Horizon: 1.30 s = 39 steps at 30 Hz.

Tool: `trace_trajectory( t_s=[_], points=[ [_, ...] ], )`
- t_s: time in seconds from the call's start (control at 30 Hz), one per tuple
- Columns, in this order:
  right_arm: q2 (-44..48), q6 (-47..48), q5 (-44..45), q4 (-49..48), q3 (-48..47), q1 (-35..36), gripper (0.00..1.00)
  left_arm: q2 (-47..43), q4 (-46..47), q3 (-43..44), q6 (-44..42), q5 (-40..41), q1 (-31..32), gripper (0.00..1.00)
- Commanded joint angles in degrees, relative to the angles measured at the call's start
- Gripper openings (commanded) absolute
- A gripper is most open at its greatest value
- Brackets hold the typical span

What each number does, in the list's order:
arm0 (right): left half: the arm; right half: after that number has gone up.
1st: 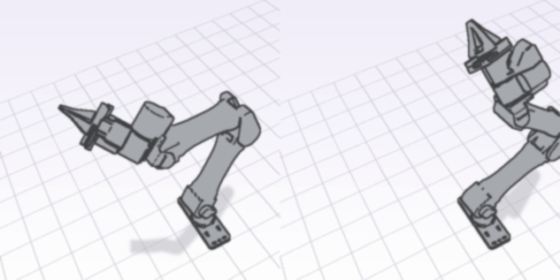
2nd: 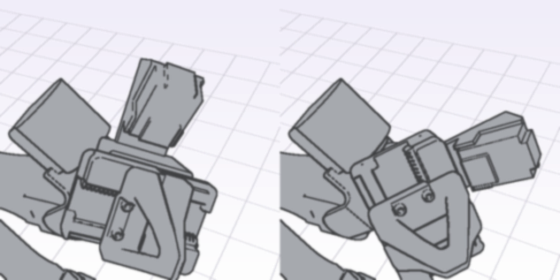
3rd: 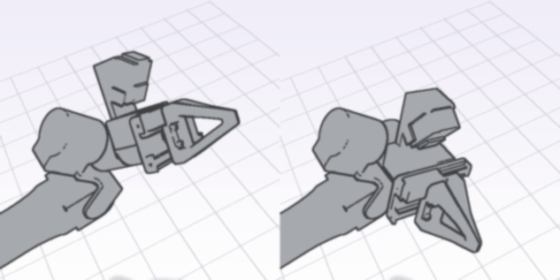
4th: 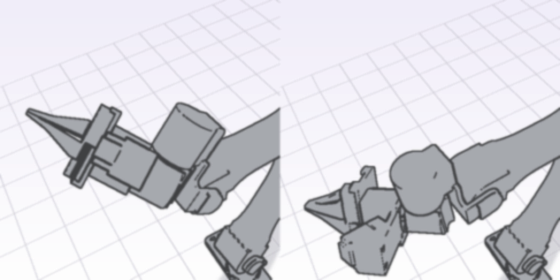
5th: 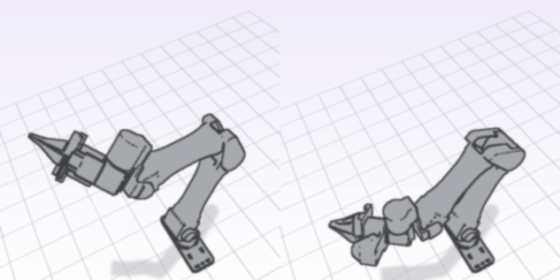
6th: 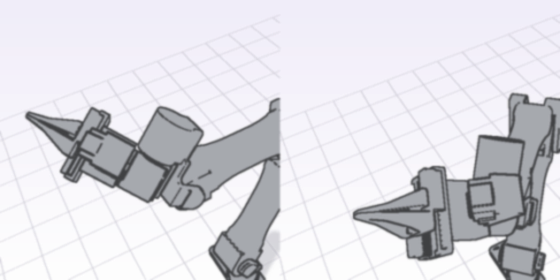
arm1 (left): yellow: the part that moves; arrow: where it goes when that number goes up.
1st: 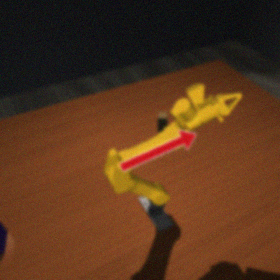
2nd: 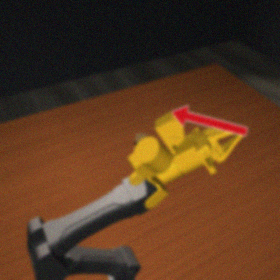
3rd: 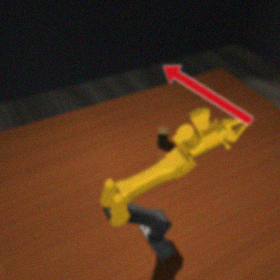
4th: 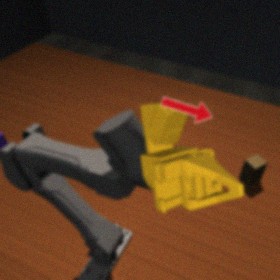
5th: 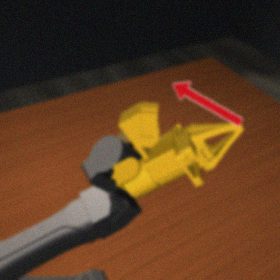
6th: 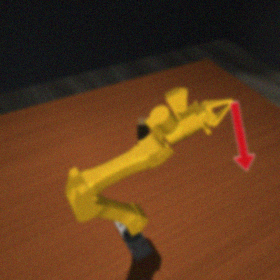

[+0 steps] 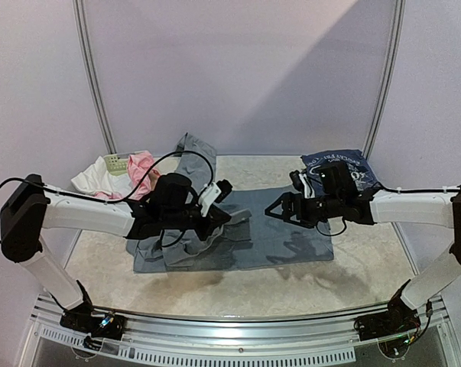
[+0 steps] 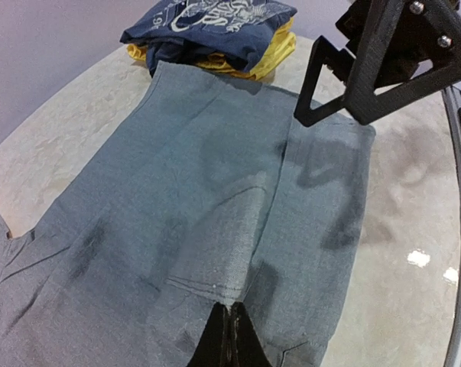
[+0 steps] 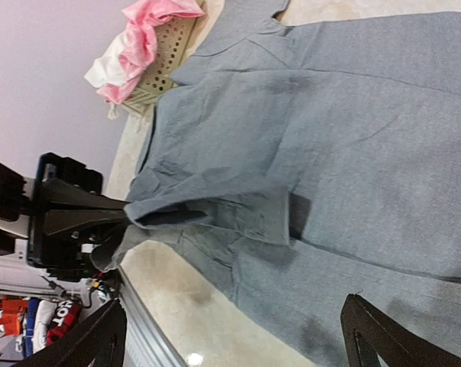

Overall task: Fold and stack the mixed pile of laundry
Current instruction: Smooth out the 1/3-folded shirt at the center of the board.

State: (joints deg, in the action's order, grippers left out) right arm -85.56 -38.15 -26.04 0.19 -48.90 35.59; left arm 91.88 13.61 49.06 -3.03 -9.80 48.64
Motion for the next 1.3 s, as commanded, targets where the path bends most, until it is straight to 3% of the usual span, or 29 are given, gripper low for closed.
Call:
trace_trajectory(
  t_s=[0.0,0.27,0.53,0.77,0.9,1.27],
  points=[
    [2.0,-5.7,-7.9,-8.8,1.8,-0.3,0.99,1.5,7.0,-0.8,-0.6,-4.0,1.0,0.00],
    [-4.1,-14.0,-12.6,-17.8,1.6,0.5,0.99,1.3,8.3,-1.6,-1.1,-4.2,2.1,0.00],
    [-9.8,-14.6,-12.6,-16.1,-2.6,2.6,0.98,1.4,8.0,-2.5,-2.1,-2.9,3.3,0.00],
    [-11.2,-15.5,-12.4,-16.7,-3.3,3.8,0.85,1.8,7.6,-2.4,-3.1,-1.8,4.3,0.00],
    [-11.2,-15.3,-11.3,-15.9,-3.2,4.4,0.73,1.7,7.9,-2.6,-3.1,-1.2,4.8,0.00],
    [-11.1,-15.2,-11.1,-16.3,-3.2,5.3,0.14,2.1,7.2,-2.5,-3.6,-0.7,5.9,0.00]
  ],
)
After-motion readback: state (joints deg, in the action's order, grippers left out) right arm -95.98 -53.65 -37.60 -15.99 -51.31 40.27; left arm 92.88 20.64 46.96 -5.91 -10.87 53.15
